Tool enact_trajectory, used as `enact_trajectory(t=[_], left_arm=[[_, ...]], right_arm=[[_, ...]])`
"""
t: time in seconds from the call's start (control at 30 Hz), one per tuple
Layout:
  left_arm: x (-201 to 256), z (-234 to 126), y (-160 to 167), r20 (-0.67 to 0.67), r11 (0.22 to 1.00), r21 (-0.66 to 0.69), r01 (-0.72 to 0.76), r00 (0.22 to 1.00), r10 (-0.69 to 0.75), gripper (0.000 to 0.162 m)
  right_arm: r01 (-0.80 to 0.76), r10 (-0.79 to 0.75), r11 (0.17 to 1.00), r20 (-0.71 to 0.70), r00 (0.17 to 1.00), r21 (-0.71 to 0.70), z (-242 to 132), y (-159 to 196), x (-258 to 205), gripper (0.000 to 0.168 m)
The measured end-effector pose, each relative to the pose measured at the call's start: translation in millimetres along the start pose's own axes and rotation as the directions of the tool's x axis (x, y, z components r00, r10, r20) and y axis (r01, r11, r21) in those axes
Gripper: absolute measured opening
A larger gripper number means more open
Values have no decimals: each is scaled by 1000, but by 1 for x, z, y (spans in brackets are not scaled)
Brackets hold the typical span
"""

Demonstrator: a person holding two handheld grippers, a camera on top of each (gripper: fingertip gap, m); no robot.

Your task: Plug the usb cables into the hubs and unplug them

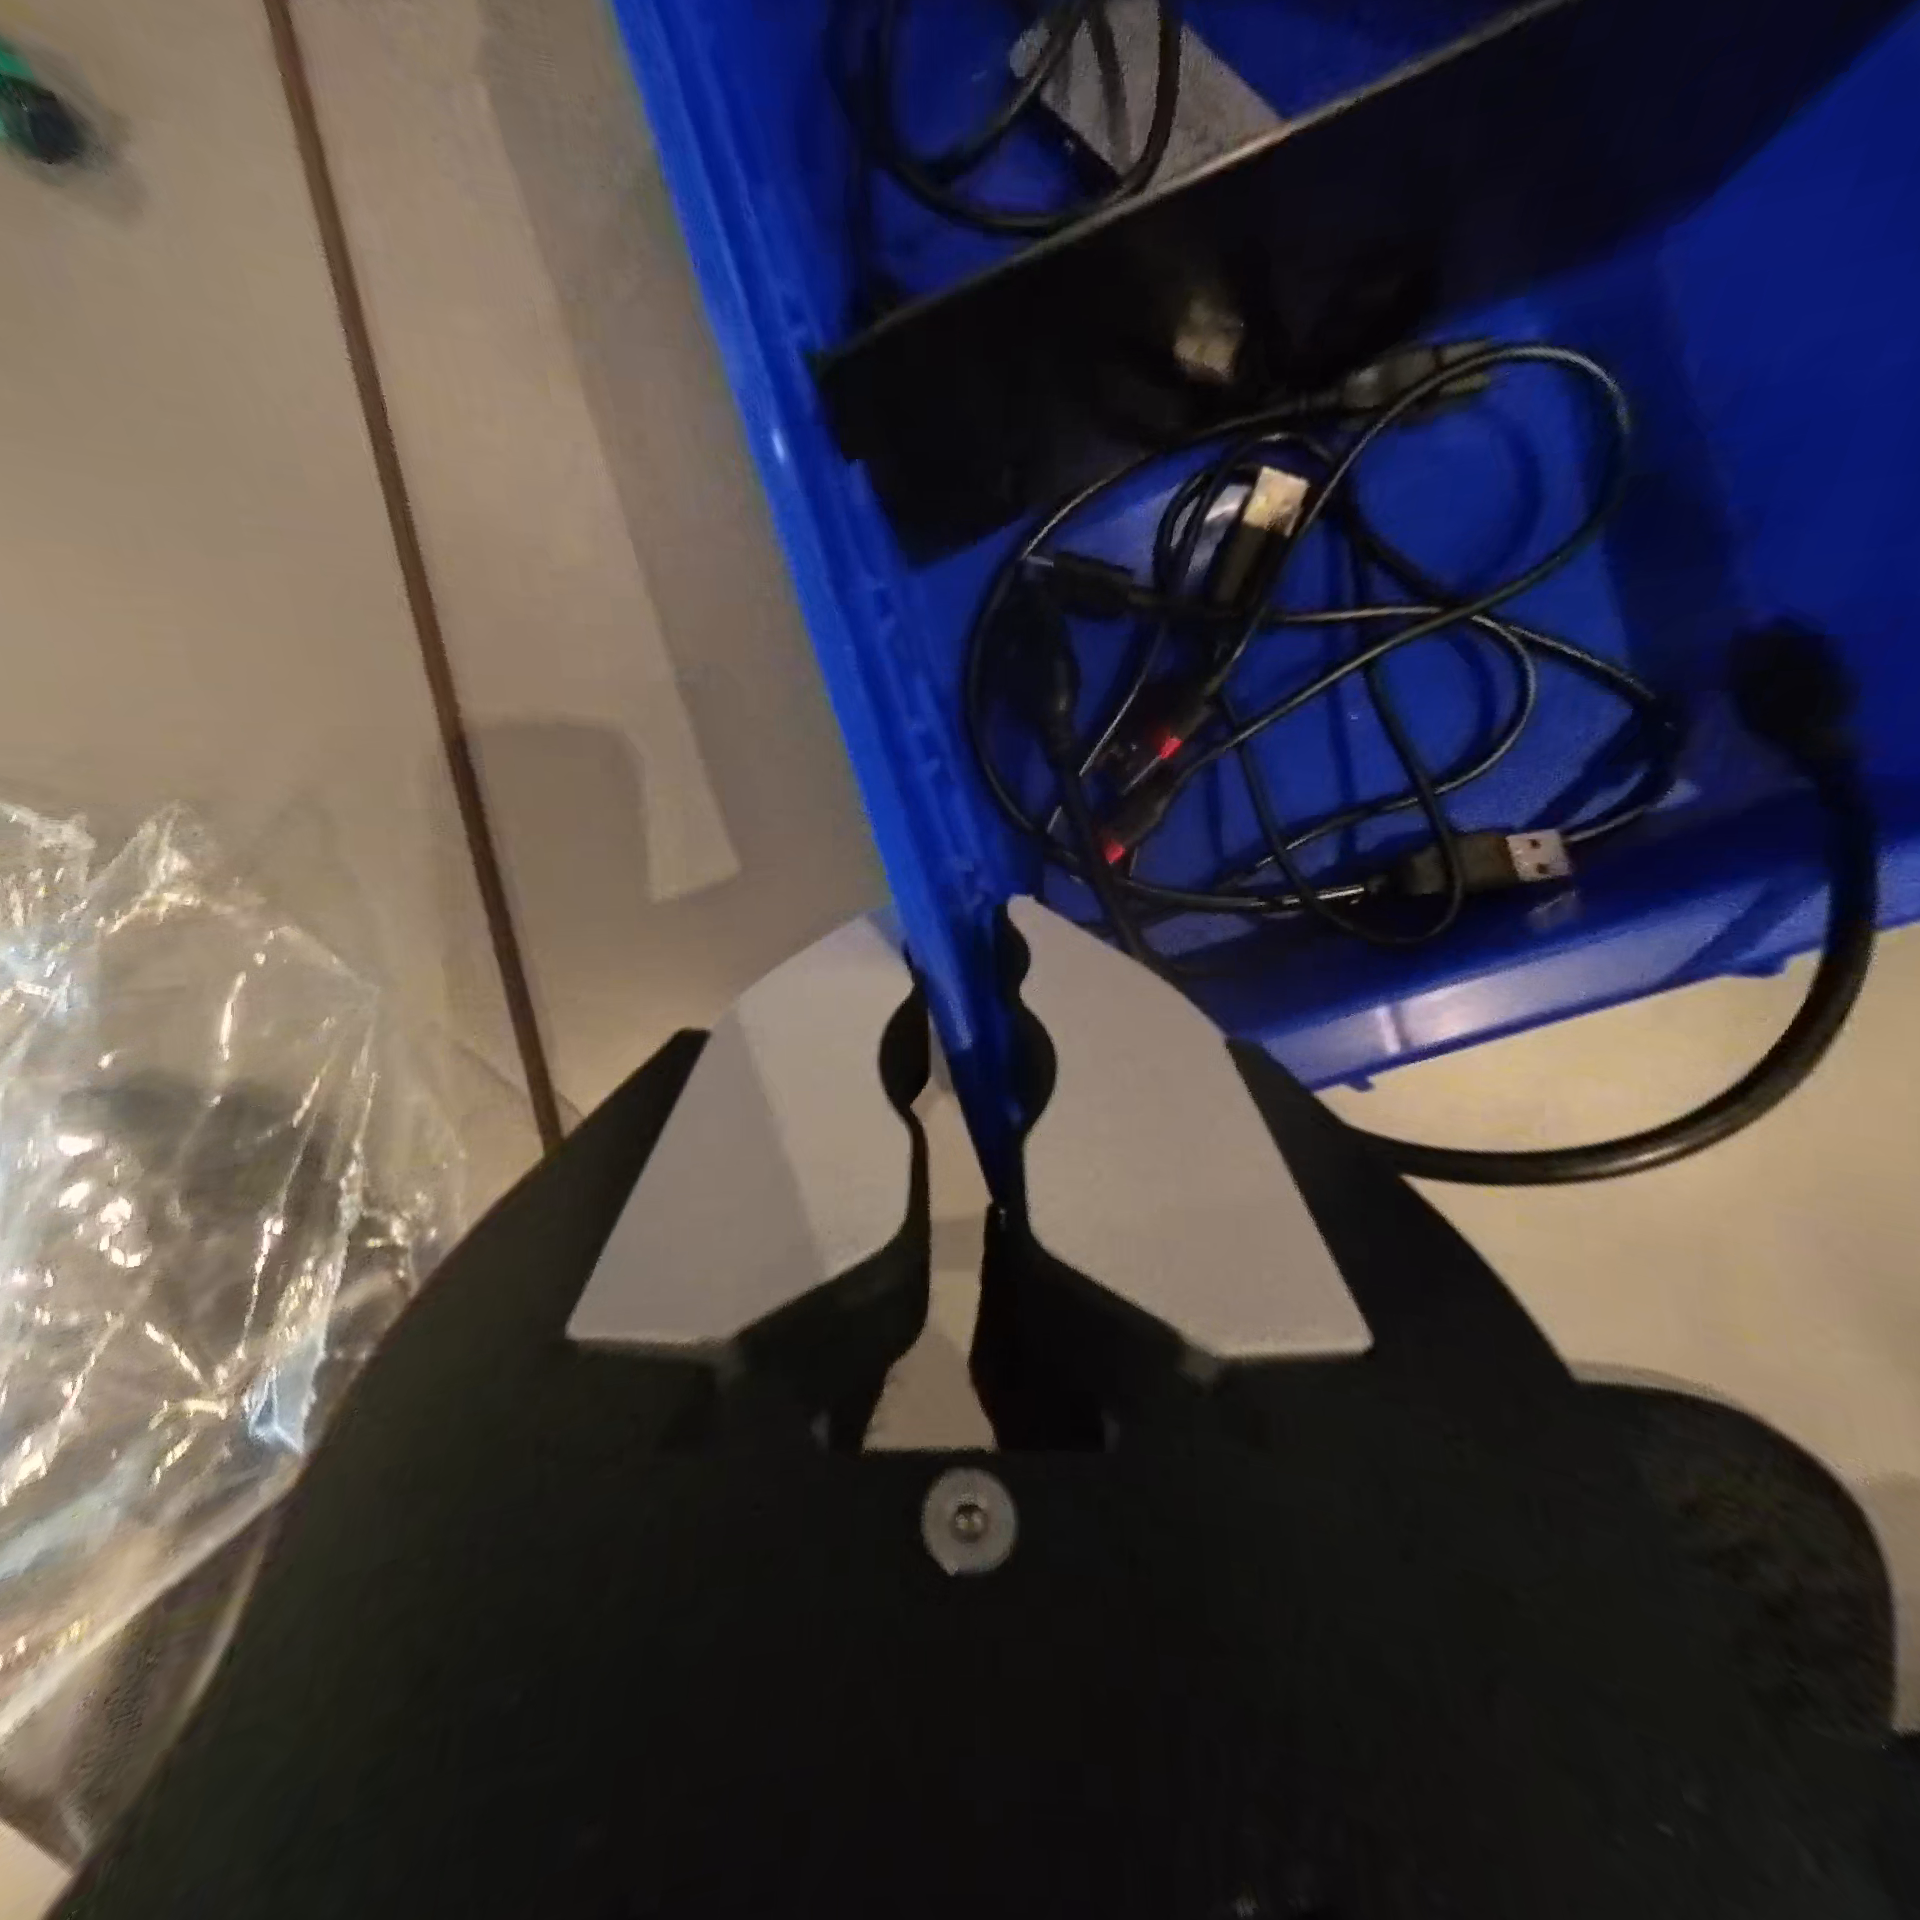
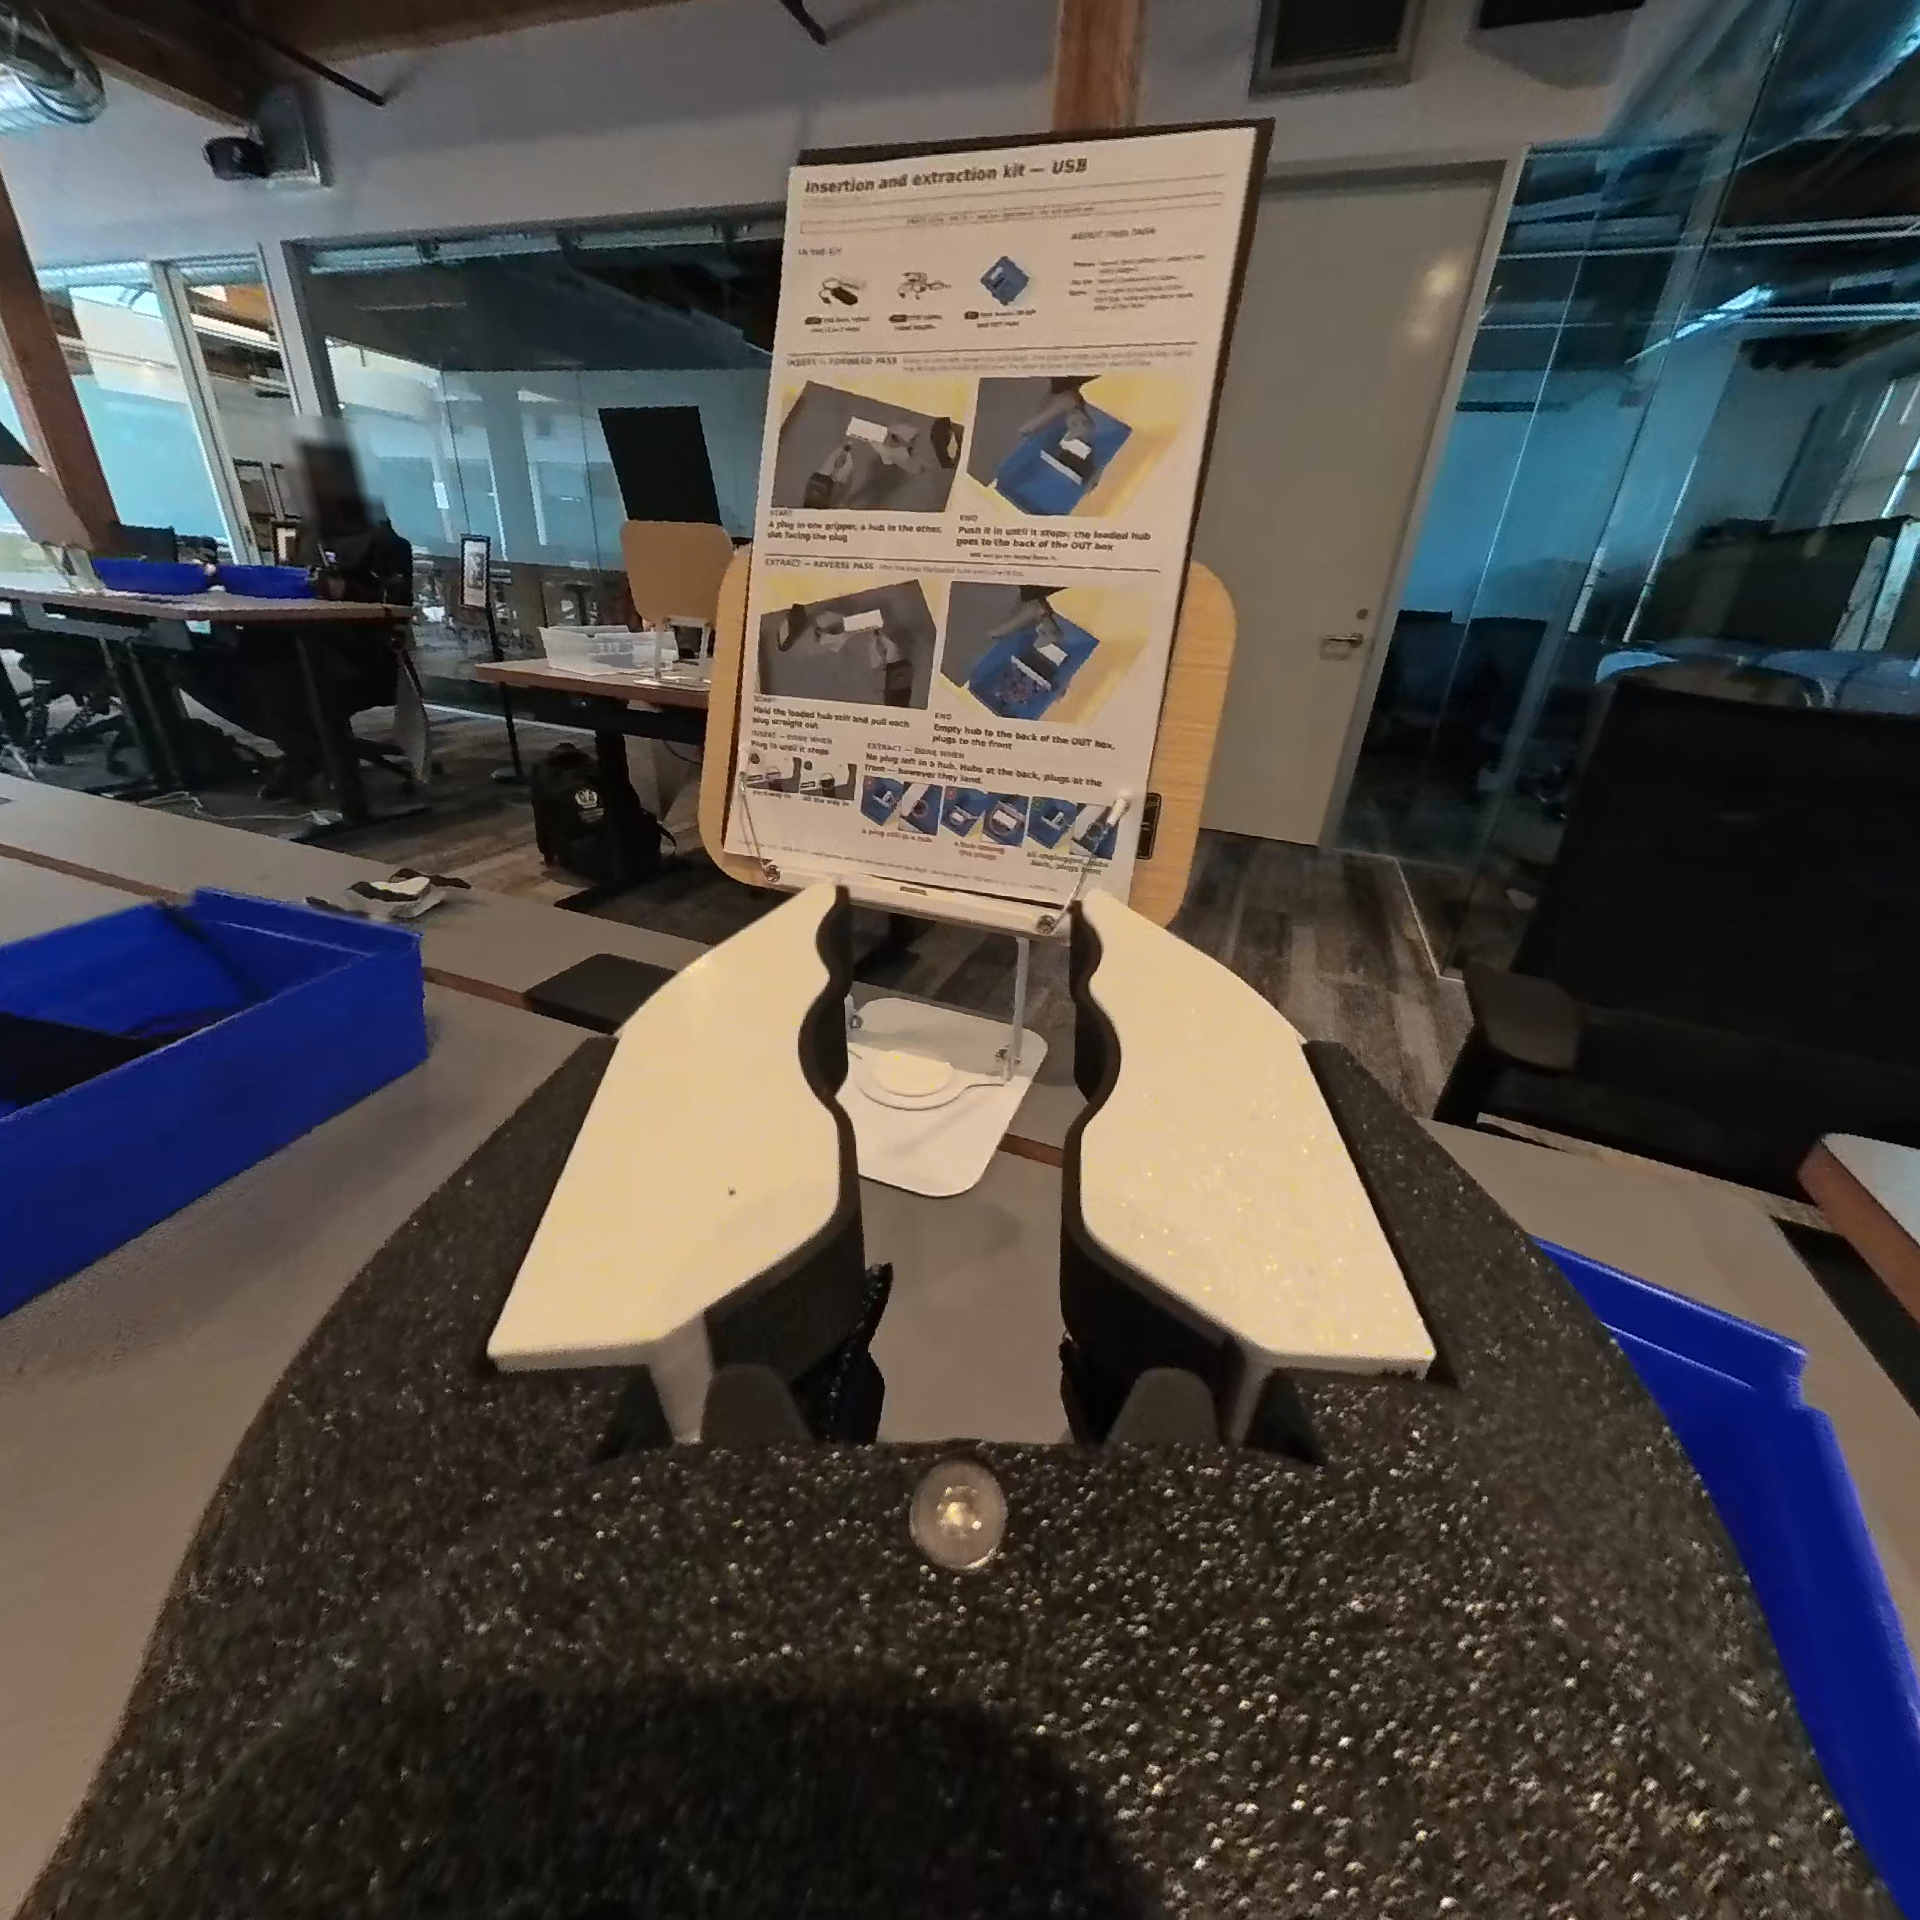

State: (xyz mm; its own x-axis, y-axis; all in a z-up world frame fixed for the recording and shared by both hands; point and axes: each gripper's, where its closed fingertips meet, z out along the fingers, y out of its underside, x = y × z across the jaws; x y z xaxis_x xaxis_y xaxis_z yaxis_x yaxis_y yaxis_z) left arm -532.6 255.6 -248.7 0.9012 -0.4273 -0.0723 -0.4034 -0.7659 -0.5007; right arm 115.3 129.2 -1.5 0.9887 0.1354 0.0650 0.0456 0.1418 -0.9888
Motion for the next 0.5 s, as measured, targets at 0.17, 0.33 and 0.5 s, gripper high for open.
enact_trajectory(t=[0.17, 0.33, 0.5], left_arm=[[-5, -1, -2, 67, 995, 12, -103, 993, 102, 15], [-10, -20, -21, 313, 963, 86, -254, 925, 216, 24], [4, -56, -78, 449, 853, 240, -463, 832, 325, 20]], right_arm=[[18, -18, 1000, 13, 1000, -20, 5, 3, -6, 40], [28, -27, 999, 17, 999, -24, 6, 3, -10, 40], [27, -27, 999, 29, 999, -22, 8, 2, -15, 39]])
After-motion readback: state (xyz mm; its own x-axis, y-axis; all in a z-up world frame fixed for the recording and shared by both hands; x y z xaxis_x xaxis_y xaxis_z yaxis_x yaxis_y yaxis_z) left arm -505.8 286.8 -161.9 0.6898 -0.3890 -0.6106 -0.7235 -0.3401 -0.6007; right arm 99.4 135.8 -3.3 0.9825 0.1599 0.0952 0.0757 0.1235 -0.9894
